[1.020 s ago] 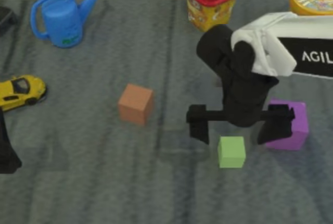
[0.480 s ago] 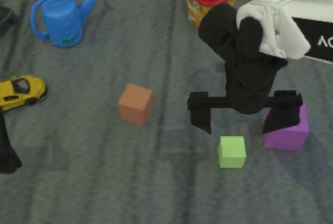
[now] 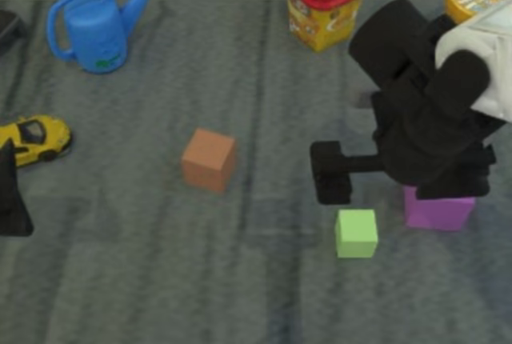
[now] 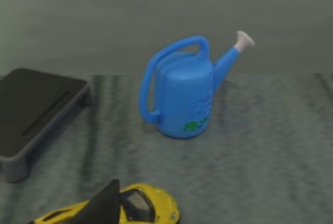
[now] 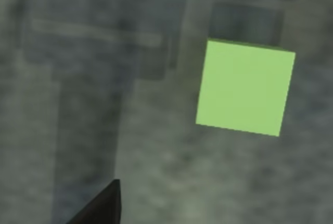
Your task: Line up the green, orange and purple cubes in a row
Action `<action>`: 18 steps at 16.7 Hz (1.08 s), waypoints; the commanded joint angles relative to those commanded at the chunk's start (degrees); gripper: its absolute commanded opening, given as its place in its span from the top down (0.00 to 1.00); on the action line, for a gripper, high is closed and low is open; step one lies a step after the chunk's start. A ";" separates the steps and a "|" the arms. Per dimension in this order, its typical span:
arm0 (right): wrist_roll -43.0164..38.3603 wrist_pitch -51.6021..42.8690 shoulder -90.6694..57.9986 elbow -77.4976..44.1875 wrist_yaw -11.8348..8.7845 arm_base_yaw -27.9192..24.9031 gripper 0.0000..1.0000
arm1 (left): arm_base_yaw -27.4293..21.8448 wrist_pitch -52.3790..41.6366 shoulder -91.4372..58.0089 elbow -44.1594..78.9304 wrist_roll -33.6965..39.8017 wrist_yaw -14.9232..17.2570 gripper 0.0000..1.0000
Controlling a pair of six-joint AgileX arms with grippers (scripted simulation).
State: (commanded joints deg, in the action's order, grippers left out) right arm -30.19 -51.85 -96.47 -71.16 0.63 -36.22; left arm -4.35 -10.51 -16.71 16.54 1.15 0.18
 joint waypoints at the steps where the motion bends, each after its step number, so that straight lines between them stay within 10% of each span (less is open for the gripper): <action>1: 1.29 2.10 4.25 3.19 -0.08 0.17 0.00 | -1.03 -2.78 -4.80 4.54 0.27 -0.02 0.00; 18: 27.25 45.30 86.92 66.41 -0.95 28.60 0.00 | -20.67 -55.66 -105.50 87.22 5.13 0.13 0.00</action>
State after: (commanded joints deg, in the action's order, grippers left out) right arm -2.95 -6.55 -9.55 -4.75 -0.32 -7.62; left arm -25.01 -66.16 -122.21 103.75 6.28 0.31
